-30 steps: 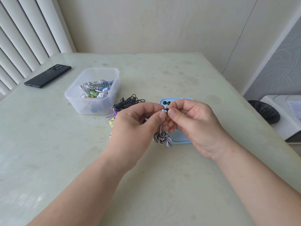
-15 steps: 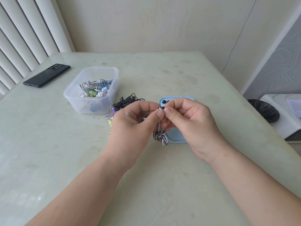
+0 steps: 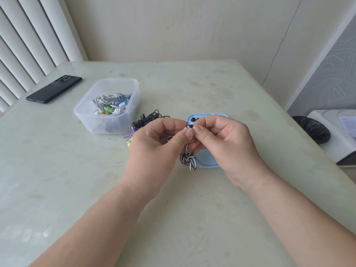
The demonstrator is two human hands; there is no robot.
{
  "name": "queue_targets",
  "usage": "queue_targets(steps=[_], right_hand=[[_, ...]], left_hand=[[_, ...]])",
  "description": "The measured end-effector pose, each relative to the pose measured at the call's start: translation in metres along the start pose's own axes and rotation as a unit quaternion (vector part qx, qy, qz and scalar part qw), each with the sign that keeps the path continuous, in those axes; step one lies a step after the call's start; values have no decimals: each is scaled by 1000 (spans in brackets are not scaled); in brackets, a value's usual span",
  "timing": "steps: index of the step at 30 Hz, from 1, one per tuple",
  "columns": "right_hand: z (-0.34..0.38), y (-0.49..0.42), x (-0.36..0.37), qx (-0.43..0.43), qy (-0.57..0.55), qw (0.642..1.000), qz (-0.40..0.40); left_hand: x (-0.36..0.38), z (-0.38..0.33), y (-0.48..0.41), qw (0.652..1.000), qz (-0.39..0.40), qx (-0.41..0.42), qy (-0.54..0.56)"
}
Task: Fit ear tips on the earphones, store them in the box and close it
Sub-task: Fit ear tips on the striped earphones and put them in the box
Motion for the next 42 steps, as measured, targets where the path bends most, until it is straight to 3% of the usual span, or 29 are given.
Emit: queue_targets(steps=[5, 10, 18, 29, 36, 42], right_hand=[[4, 2, -2, -18, -1, 1000, -18], [-5, 1, -2, 27, -58, 998, -18], [8, 5, -1, -36, 22, 999, -20], [-2, -1, -5, 49, -38, 998, -2], [13, -4, -6, 2, 14, 1000, 18], [10, -4, -4, 23, 36, 998, 37]], left_hand=[[0, 2, 0, 1000, -1, -7, 9], [0, 2, -2, 1000, 7, -2, -1], [-3, 2, -2, 1000, -3, -3, 23], [3, -4, -1, 999, 16, -1, 28], [3, -5, 0, 999, 19, -12, 23], [4, -7, 1, 999, 25, 1, -21]])
Point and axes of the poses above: each hand's wrist, its own y-axis away from the middle knuckle, its own x-axis out of the palm, z = x × y, the point moved 10 cm from there along -y, towards the middle knuckle, and after that the axes turned 7 degrees about -y, right-handed, at the moved point
